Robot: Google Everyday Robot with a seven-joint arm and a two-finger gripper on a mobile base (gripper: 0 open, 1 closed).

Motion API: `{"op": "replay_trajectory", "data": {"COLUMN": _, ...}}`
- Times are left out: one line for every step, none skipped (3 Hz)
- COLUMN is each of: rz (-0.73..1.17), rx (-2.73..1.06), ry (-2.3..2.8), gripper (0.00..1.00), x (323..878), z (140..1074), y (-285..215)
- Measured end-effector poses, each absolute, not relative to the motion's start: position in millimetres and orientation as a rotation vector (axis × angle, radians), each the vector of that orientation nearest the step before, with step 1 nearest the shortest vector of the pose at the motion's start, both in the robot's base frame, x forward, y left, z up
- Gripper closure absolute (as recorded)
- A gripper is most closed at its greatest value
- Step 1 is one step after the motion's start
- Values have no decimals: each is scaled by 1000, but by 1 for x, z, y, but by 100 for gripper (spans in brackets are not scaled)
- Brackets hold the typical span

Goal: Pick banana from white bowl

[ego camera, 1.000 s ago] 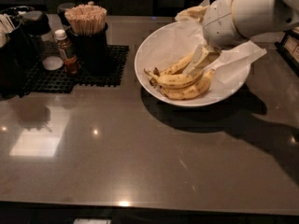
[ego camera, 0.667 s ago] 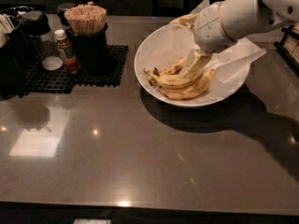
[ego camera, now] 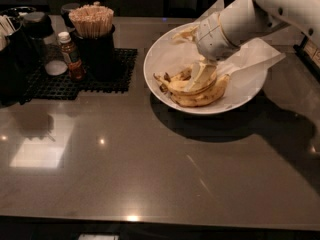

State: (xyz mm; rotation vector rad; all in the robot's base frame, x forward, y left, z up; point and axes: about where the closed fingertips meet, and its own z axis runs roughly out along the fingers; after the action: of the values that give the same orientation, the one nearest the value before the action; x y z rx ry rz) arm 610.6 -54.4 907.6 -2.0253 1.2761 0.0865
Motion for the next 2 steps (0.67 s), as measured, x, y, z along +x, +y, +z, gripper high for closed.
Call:
{"op": "replay_trajectory", "data": {"rz": 137, "rx": -2072, "ry": 1319, "gripper": 22, "x": 605, "z": 888, "y": -66}}
{"op": "replay_trajectory", "data": {"rz": 157, "rx": -2089, "ry": 1365, "gripper": 21, "x": 598, "z": 877, "y": -84}}
